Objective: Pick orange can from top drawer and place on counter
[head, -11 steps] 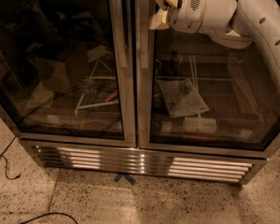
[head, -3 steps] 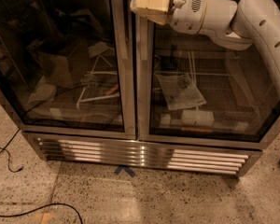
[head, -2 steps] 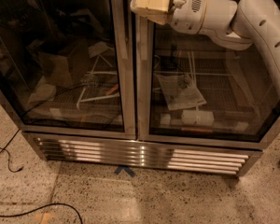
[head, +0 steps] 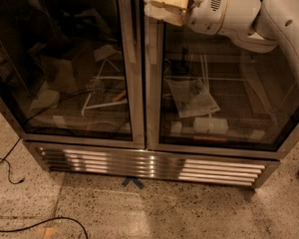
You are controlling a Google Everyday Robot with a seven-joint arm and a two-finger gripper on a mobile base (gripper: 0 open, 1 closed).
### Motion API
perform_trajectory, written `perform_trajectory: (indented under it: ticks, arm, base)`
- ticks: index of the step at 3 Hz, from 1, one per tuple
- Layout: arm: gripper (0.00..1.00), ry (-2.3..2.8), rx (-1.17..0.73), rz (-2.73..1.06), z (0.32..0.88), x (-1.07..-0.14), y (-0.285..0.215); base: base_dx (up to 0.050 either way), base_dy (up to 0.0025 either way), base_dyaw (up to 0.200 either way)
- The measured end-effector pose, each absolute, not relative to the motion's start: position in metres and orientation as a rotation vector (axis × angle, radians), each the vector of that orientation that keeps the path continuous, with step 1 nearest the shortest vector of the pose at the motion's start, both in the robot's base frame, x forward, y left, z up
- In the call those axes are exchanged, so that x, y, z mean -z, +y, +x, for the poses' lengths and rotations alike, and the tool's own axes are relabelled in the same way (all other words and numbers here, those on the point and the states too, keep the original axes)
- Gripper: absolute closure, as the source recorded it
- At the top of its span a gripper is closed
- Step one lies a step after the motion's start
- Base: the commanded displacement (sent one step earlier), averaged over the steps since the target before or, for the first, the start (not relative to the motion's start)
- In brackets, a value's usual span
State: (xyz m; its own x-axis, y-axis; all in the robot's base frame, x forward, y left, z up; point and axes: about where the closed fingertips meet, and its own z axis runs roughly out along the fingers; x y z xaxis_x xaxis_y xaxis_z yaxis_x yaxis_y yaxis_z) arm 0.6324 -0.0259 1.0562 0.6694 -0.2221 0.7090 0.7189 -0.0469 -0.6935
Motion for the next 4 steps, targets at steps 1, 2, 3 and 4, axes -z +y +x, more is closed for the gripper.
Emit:
perform_trajectory:
  ticks: [1, 2, 3, 4]
  arm:
    - [0.00, -0.422, 0.855, -1.432, 0.630, -1.062, -0.052]
    - [0.00, -0.409, 0.881, -1.429, 0.631, -1.062, -0.064]
    - [0.00, -0.425, 0.862, -1.423, 0.646, -1.056, -0.062]
    - [0.00, -0.473, 0.832, -1.396, 0.675, -1.057, -0.039]
  base:
    - [0.000, 0.00000, 0.000]
    - [0.000, 0.00000, 0.000]
    - [0.000, 0.00000, 0.000]
    - [0.000, 0.00000, 0.000]
